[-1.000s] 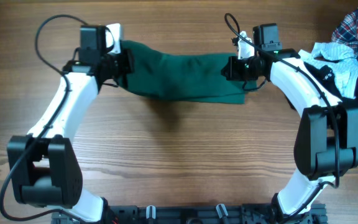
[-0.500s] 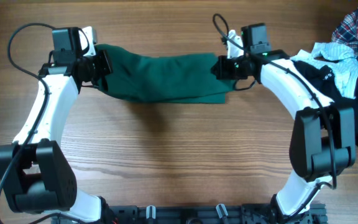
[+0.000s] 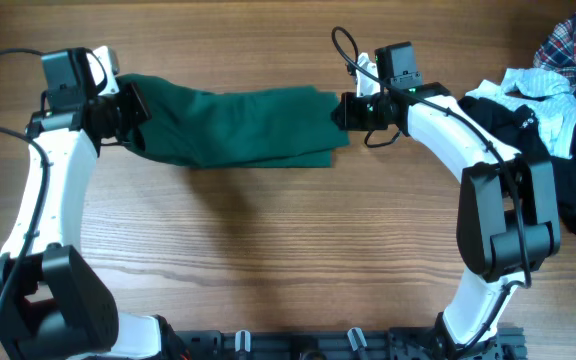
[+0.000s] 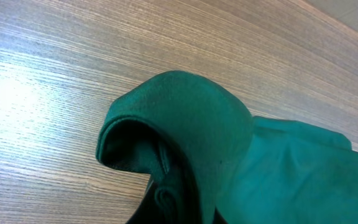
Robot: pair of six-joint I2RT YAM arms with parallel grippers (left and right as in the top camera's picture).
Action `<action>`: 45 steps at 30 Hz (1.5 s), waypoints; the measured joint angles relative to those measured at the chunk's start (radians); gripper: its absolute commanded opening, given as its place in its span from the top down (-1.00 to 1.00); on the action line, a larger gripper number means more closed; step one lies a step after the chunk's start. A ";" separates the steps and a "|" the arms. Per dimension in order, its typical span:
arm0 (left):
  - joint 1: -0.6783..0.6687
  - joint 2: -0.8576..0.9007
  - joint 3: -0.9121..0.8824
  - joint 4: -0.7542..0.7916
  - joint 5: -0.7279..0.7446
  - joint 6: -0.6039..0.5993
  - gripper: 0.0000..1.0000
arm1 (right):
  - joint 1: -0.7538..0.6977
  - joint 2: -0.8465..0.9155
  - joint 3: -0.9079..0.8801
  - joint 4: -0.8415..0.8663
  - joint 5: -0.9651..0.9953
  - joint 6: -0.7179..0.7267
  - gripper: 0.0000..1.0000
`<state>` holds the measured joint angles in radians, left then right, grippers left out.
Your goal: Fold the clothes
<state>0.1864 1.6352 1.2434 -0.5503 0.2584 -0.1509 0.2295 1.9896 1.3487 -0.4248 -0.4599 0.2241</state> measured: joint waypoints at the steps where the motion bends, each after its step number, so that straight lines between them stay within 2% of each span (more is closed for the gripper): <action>1: 0.000 -0.002 0.000 -0.002 0.000 0.000 0.92 | 0.000 0.000 0.000 0.004 0.000 0.000 0.91; 10: 0.000 -0.003 0.000 -0.015 0.000 0.000 0.92 | 0.002 0.008 0.000 0.019 0.000 0.007 0.92; 29: -0.012 -0.004 0.027 -0.009 0.038 0.000 0.92 | 0.002 0.137 0.000 0.075 -0.004 0.041 0.91; 32: -0.046 -0.009 0.038 0.010 0.047 0.000 0.92 | 0.002 0.138 0.000 0.075 -0.005 0.041 0.91; 45: -0.417 -0.012 0.041 0.156 0.034 -0.030 0.92 | 0.001 0.154 0.014 0.075 -0.031 0.041 0.91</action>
<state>-0.2306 1.6230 1.2842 -0.3939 0.2928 -0.1810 0.2302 2.1441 1.3632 -0.3496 -0.4904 0.2653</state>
